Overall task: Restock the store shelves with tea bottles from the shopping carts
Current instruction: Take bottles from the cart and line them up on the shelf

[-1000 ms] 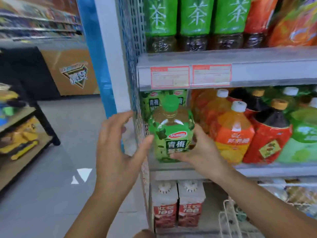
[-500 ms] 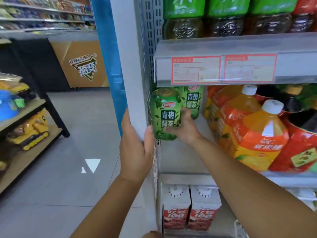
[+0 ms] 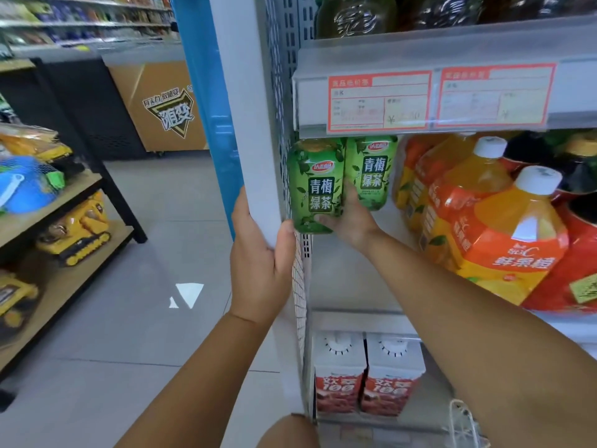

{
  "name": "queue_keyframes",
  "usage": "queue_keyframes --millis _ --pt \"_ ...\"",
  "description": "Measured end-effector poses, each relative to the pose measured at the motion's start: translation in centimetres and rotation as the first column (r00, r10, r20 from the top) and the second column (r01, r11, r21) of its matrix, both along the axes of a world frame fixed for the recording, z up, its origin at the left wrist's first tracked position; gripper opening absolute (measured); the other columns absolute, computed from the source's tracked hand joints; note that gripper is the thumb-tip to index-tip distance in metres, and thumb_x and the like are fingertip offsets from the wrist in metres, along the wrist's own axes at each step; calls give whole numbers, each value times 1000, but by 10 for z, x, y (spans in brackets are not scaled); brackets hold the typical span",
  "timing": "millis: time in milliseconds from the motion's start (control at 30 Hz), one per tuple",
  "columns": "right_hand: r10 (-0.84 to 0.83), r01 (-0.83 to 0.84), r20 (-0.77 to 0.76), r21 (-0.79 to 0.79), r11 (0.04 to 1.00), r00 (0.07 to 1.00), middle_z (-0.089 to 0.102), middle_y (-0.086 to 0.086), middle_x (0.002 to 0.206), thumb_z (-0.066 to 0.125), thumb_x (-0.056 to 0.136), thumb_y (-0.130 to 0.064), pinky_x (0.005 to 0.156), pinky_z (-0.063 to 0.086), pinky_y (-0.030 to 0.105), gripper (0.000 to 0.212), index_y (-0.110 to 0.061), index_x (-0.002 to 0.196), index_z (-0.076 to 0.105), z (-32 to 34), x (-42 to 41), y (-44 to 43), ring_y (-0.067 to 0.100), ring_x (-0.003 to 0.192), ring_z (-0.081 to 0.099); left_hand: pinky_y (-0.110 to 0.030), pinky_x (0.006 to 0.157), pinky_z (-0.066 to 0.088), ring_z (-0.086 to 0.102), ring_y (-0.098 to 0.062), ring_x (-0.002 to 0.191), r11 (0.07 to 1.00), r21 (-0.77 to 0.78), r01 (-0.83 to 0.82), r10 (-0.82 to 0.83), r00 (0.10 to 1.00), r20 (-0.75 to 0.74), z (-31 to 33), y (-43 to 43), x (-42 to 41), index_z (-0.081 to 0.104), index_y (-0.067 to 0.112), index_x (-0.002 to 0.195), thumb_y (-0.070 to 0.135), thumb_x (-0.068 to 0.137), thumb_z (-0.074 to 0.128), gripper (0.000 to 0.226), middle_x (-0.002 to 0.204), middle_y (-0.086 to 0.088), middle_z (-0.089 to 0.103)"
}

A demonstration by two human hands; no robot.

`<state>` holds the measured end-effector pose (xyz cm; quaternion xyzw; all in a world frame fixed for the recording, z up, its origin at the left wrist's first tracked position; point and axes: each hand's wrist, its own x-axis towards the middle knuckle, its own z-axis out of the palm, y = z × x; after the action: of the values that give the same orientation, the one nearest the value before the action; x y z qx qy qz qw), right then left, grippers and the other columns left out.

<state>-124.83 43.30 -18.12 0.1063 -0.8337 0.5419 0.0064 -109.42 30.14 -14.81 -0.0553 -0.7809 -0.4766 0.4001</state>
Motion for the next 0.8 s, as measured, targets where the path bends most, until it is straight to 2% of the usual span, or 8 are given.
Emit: queue_keyframes --millis 100,267,367,467,533,600,700,800 --pt "34 -33 -9 87 996 999 44 7 146 72 85 -22 108 36 30 93 -16 153 9 11 41 23 21 134 43 -42 99 44 53 -26 118 999 -19 35 -35 999 18 4 -1 4 28 7 144 30 94 42 57 133 -13 49" --pt "102 -83 -86 206 975 991 61 0 117 67 88 -23 95 49 27 46 -18 131 51 24 150 114 11 105 61 -54 114 28 29 -32 142 994 -64 -94 92 995 -23 -18 13 33 19 0 151 17 97 49 64 152 -20 28" --pt "51 -47 -7 276 960 999 67 -3 110 68 87 -19 85 50 18 31 -20 117 62 32 211 181 5 97 63 -36 119 23 29 -25 137 977 -179 -115 84 981 -175 -28 53 58 38 -11 138 3 90 56 53 142 -30 34" --pt "-57 28 79 330 943 995 71 -4 104 67 87 -20 83 52 24 28 -23 115 66 34 259 241 10 95 66 -19 113 24 35 -7 130 929 -332 167 -208 974 -91 -38 103 73 54 -3 128 9 90 55 40 133 -9 41" --pt "-125 48 161 409 911 979 71 -8 103 67 86 -31 85 51 25 27 -32 112 66 31 288 276 7 96 66 -11 106 28 37 7 126 820 -363 442 -441 893 90 -45 137 83 57 9 127 19 92 50 37 130 6 45" --pt "-169 27 277 451 892 946 71 -16 100 65 77 -51 87 53 27 31 -42 107 66 27 315 297 2 95 66 -9 98 33 44 5 122 630 -414 656 -608 749 261 -55 168 92 59 20 125 26 95 47 32 131 12 49" --pt "-167 -78 406 522 849 898 65 -19 85 59 73 -68 72 52 29 40 -48 108 61 16 345 298 2 78 63 -16 94 36 47 -2 121 376 -521 767 -667 614 423 -69 201 98 60 28 126 31 97 46 32 137 12 50" --pt "-135 -199 369 732 651 919 63 -11 77 49 75 -78 62 43 20 53 -42 113 55 -2 360 274 1 66 58 -18 101 32 36 9 125 297 -425 855 -622 510 594 -74 214 101 54 34 133 29 100 48 34 142 18 43"
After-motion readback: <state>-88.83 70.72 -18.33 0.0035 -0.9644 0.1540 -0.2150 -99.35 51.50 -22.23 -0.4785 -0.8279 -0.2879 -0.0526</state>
